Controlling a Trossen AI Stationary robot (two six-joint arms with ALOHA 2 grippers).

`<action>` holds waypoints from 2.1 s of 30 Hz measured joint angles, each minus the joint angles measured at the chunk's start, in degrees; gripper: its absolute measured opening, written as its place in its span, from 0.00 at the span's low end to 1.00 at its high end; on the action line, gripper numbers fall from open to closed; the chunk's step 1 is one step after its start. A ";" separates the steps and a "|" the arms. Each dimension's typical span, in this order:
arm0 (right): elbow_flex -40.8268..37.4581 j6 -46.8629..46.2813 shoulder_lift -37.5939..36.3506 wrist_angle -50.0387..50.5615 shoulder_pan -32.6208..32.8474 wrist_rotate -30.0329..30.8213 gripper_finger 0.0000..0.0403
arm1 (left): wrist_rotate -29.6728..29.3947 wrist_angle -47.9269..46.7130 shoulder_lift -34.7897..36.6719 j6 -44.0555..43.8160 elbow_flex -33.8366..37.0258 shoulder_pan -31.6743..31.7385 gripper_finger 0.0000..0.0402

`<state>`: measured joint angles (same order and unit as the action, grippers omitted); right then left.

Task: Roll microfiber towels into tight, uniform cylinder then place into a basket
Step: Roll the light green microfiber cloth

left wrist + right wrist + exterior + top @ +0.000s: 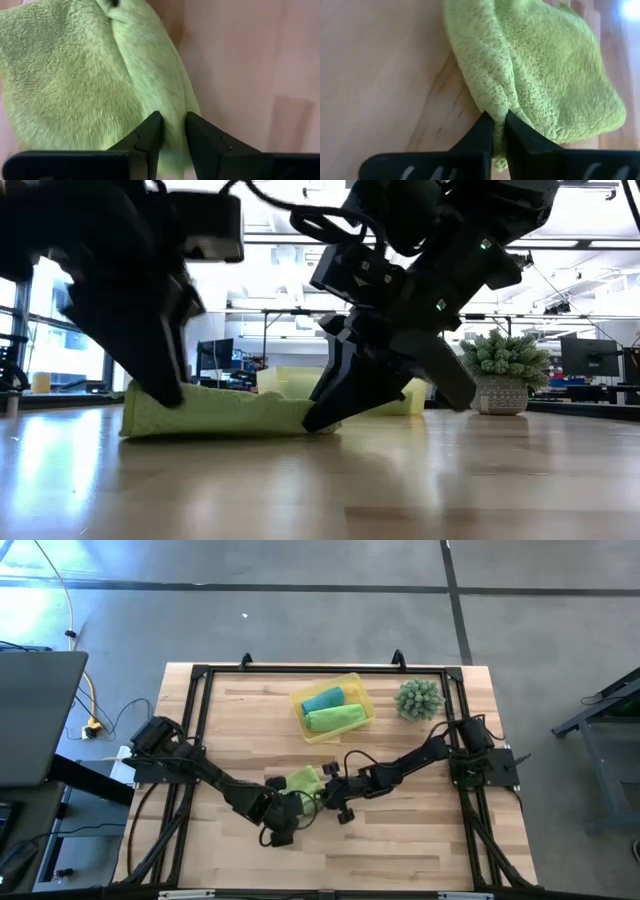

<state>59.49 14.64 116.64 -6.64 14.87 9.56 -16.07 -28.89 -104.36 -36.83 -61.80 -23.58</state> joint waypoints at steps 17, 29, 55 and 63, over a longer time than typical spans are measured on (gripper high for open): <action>-0.31 -33.90 0.20 1.57 -9.92 -46.60 0.01 | -11.27 -5.15 0.07 -2.25 -6.82 -4.45 0.22; -0.31 -36.48 0.18 1.62 -10.36 -46.64 0.01 | -11.15 3.15 -1.39 -1.78 -6.89 -5.43 0.33; -0.66 -18.39 -4.85 7.24 -9.95 -41.30 0.25 | -6.46 3.48 -10.60 -7.16 -7.02 -5.32 0.28; -0.64 -5.64 -14.91 18.22 -7.34 -29.18 0.37 | -7.04 3.32 -10.69 -7.47 -6.96 -5.22 0.26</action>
<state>58.85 9.00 101.72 11.58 7.53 -19.62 -23.11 -25.57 -115.04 -44.30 -68.75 -28.80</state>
